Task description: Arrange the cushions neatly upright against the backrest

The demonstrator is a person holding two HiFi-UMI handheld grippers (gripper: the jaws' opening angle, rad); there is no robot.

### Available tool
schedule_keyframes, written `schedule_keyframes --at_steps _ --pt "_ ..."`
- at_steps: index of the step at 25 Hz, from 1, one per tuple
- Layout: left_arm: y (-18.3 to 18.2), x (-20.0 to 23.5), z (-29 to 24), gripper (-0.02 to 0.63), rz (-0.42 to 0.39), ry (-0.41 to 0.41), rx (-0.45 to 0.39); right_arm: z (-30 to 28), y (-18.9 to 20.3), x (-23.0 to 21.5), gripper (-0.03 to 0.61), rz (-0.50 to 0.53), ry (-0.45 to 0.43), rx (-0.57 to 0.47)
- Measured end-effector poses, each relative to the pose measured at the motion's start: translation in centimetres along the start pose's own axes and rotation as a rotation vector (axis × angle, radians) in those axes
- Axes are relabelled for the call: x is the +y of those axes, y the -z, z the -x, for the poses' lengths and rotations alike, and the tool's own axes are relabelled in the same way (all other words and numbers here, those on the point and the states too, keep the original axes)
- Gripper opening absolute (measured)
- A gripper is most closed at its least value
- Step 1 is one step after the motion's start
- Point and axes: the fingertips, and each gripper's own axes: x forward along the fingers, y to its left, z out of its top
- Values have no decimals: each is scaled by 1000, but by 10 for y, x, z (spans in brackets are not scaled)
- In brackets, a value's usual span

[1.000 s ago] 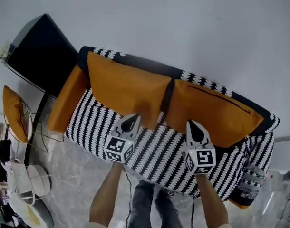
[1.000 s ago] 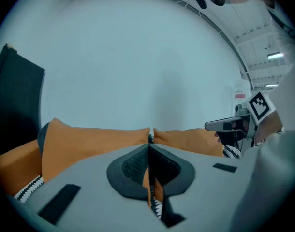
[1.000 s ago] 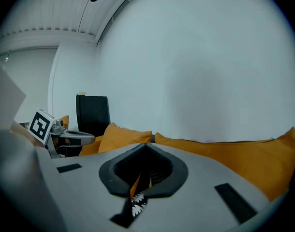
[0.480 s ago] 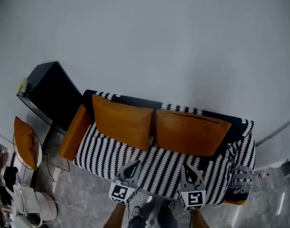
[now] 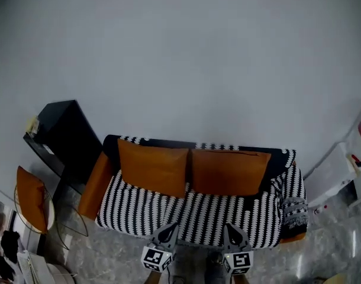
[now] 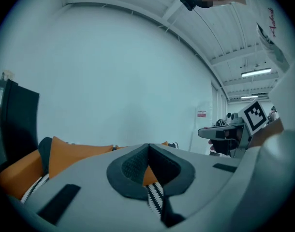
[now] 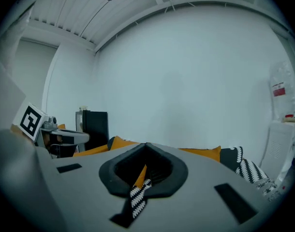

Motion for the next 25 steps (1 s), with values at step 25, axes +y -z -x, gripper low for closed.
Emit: schedule_keyframes --at_steps 25 --pt "-24 -114 181 29 -25 112 -51 202 -11 104 28 -22 60 -31"
